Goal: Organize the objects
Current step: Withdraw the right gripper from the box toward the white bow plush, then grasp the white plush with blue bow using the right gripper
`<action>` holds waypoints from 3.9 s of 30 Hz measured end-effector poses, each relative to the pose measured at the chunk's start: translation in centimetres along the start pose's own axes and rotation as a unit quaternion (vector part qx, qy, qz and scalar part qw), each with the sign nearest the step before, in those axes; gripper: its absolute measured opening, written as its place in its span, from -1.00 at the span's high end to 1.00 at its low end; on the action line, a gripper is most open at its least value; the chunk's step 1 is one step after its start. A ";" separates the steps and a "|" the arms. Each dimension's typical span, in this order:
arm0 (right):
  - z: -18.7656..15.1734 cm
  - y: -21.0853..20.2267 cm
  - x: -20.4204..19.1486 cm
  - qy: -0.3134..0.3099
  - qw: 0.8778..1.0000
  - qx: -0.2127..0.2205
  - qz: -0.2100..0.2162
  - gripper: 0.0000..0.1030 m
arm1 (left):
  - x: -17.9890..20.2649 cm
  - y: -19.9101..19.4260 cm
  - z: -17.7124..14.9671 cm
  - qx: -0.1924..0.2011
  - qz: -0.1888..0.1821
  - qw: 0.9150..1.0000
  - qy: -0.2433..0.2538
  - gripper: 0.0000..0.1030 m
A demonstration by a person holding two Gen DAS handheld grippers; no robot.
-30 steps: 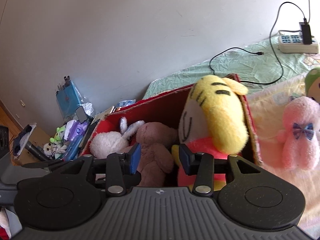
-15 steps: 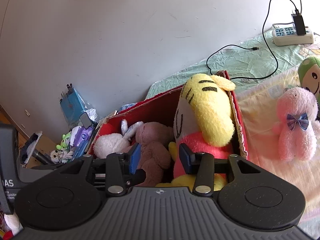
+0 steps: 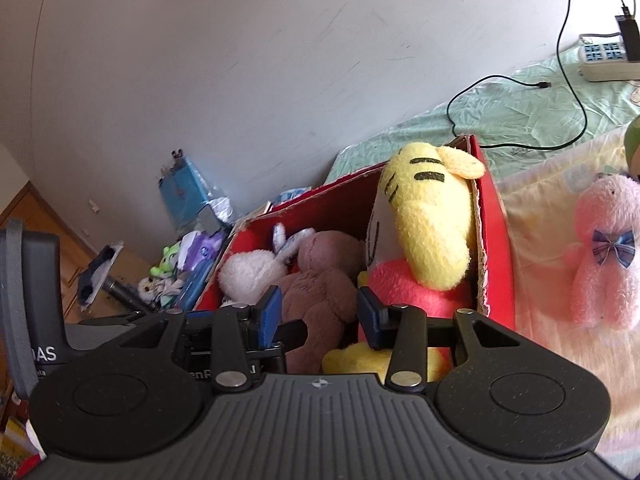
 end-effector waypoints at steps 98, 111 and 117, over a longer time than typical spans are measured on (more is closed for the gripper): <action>7.0 -7.6 23.3 0.169 0.985 -0.035 -0.007 -0.01 | 27.3 4.9 3.0 0.008 -0.149 0.980 0.133 -0.96; 9.4 -3.5 22.8 0.177 0.982 -0.068 0.019 0.08 | 25.5 8.9 5.8 0.032 -0.144 0.982 0.115 -0.88; 9.3 -2.0 23.1 0.192 0.978 -0.077 0.019 0.08 | 25.2 10.6 6.5 0.017 -0.156 0.982 0.103 -0.63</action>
Point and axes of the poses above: each gripper's, at about its wrist camera, not at the fingertips, and y roughly the way its jaws point, x to its right, z to its top, the point moved 5 cm from there along y, roughly the way its jaws point, and after that the axes turned 13 degrees about y, right-handed, at the moved point
